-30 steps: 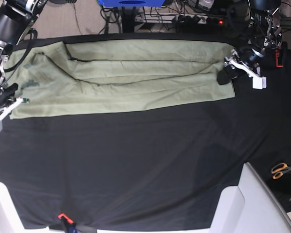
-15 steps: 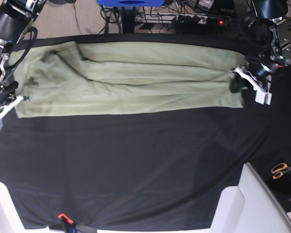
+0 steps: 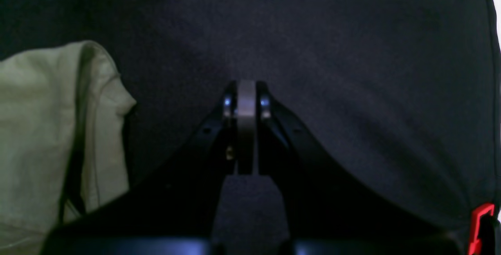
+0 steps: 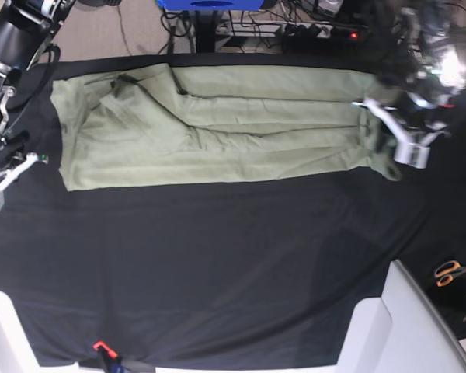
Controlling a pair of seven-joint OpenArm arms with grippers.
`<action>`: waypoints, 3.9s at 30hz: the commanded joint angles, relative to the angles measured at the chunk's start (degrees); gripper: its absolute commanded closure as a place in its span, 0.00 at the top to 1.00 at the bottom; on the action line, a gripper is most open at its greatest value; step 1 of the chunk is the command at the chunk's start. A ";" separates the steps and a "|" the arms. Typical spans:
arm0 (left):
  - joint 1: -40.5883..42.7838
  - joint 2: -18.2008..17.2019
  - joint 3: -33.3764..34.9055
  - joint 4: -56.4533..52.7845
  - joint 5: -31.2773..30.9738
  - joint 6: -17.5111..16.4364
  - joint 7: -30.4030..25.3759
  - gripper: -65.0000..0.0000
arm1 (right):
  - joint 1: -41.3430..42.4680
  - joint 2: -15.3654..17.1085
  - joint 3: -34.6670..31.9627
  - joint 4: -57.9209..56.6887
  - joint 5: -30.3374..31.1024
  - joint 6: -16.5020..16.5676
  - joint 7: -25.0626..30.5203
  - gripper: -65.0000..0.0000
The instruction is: Fold the T-shirt properly
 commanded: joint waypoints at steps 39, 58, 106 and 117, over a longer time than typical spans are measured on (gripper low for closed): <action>-5.25 11.15 34.16 -10.28 1.65 17.26 -1.78 0.00 | 0.81 1.28 0.60 1.14 0.29 4.80 1.07 0.01; -7.53 12.29 34.25 -12.30 1.65 17.26 -1.69 0.00 | 0.90 1.37 0.60 1.05 0.29 4.89 1.15 0.01; 3.98 1.21 -2.85 -3.16 1.57 16.82 2.26 0.00 | -4.46 -12.52 -35.71 11.25 0.99 12.18 -5.09 0.65; 3.72 1.21 -2.77 -5.45 1.57 16.82 2.26 0.00 | -3.93 -12.44 -37.82 10.63 11.54 12.27 -8.25 0.72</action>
